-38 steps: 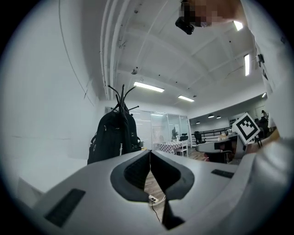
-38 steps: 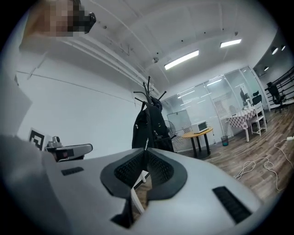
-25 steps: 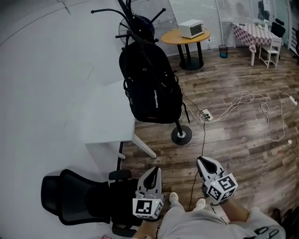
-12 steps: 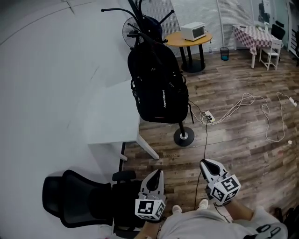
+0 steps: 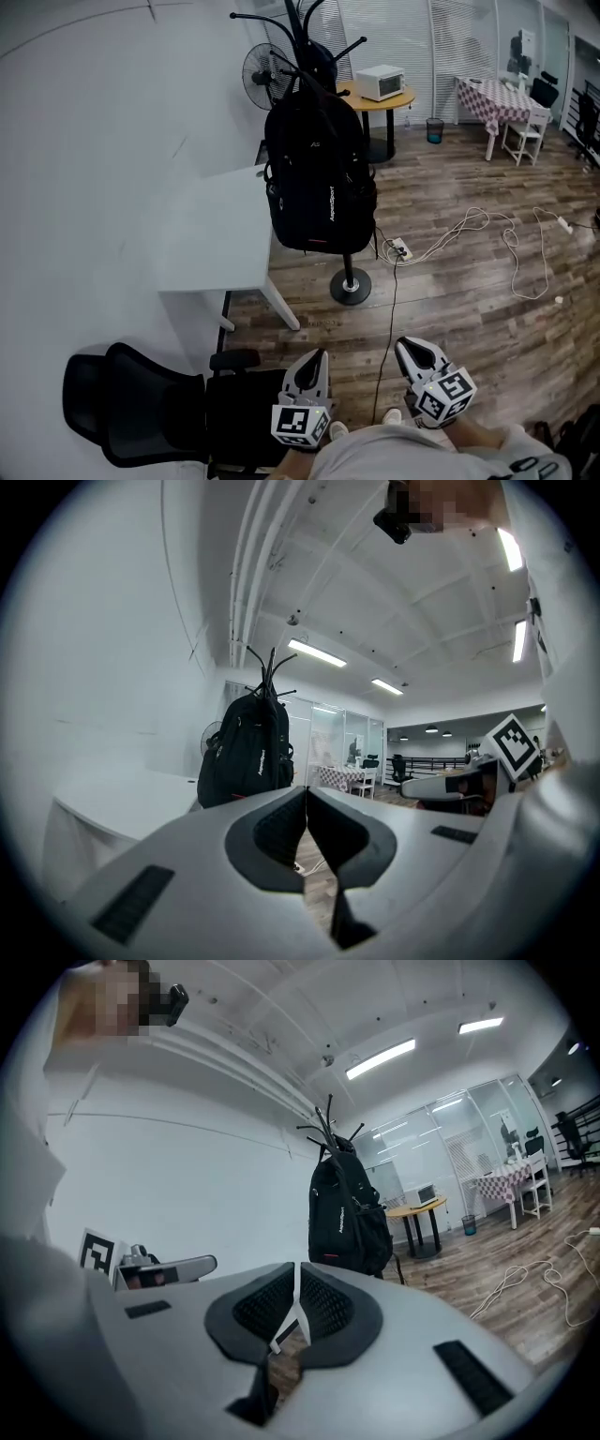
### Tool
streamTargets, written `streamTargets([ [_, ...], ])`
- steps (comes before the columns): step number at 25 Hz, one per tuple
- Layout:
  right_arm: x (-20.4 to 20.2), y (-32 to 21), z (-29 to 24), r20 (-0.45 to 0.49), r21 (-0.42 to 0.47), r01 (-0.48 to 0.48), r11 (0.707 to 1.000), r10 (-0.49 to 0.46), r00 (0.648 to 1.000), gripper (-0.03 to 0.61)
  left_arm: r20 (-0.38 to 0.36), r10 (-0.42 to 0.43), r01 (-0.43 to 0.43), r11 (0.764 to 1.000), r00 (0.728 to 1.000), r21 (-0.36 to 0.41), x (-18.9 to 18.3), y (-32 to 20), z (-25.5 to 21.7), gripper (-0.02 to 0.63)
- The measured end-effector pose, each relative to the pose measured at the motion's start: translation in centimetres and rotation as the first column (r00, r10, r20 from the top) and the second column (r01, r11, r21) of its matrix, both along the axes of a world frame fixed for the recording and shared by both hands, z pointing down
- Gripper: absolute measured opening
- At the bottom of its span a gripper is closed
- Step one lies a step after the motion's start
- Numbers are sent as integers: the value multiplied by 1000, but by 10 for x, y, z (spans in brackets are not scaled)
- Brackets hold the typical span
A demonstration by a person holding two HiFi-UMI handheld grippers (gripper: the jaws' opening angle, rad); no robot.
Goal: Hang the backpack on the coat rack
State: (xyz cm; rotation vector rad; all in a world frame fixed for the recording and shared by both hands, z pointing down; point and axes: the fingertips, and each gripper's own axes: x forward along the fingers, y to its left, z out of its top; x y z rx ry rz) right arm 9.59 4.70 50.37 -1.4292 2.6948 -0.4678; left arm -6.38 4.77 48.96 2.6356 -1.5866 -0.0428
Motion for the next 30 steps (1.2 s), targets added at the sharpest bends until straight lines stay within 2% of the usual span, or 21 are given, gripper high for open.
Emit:
streamTargets([
  [11, -15, 12, -1, 6, 5, -52, 999, 52, 999, 27, 3, 15, -15, 998, 1000, -56, -12, 17, 32, 11],
  [18, -18, 13, -3, 7, 4, -55, 998, 55, 998, 20, -3, 43, -43, 998, 999, -38, -5, 15, 25, 11],
  [30, -19, 15, 8, -63, 0, -47, 999, 47, 997, 14, 5, 43, -43, 998, 999, -48, -1, 13, 28, 11],
])
